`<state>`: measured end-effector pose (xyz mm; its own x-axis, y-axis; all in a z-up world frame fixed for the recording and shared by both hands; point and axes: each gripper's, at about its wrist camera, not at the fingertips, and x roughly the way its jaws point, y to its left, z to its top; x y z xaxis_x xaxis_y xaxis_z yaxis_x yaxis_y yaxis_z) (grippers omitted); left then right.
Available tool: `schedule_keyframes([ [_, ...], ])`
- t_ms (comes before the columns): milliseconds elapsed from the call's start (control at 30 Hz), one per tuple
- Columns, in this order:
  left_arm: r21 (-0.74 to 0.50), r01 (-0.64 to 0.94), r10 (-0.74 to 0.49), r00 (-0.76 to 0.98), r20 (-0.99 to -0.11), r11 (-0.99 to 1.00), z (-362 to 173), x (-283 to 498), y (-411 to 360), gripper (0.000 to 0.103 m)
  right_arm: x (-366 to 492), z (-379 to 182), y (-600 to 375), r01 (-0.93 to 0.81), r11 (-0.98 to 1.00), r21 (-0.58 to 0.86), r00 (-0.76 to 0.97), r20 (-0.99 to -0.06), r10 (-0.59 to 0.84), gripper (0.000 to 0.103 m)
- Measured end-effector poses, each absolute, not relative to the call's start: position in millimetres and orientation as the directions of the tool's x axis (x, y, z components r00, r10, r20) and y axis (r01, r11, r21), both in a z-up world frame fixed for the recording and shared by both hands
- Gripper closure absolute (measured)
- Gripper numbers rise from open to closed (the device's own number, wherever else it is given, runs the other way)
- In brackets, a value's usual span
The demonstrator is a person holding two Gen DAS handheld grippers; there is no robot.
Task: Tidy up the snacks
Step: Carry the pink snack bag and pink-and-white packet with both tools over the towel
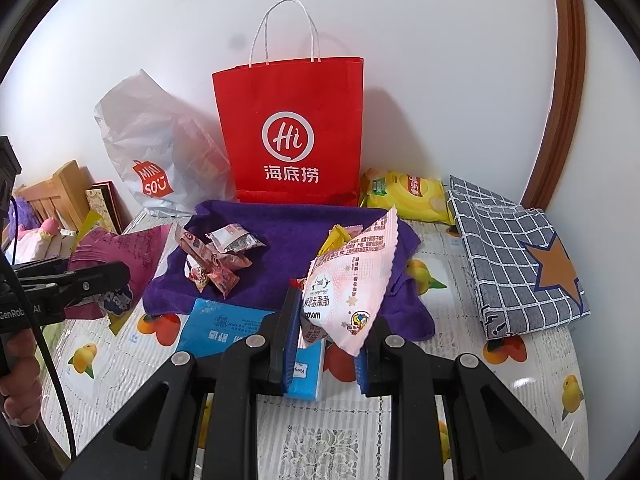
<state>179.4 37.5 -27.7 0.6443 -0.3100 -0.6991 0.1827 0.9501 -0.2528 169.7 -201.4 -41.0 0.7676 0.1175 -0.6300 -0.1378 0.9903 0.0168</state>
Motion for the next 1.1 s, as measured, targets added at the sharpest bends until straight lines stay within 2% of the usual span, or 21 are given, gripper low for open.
schedule_keyframes([
  [333, -0.218, 0.177, -0.28, 0.657, -0.7, 0.96, -27.0, 201.1, 41.2, 0.046, 203.4, -42.0, -208.1, -0.094, 0.996, 0.006, 0.774, -0.629, 0.076, 0.08],
  [1100, -0.229, 0.193, -0.299, 0.633, -0.714, 0.954, -47.6, 280.2, 44.0, 0.046, 282.1, -72.6, -201.2, -0.065, 0.998, 0.014, 0.741, -0.669, 0.058, 0.08],
])
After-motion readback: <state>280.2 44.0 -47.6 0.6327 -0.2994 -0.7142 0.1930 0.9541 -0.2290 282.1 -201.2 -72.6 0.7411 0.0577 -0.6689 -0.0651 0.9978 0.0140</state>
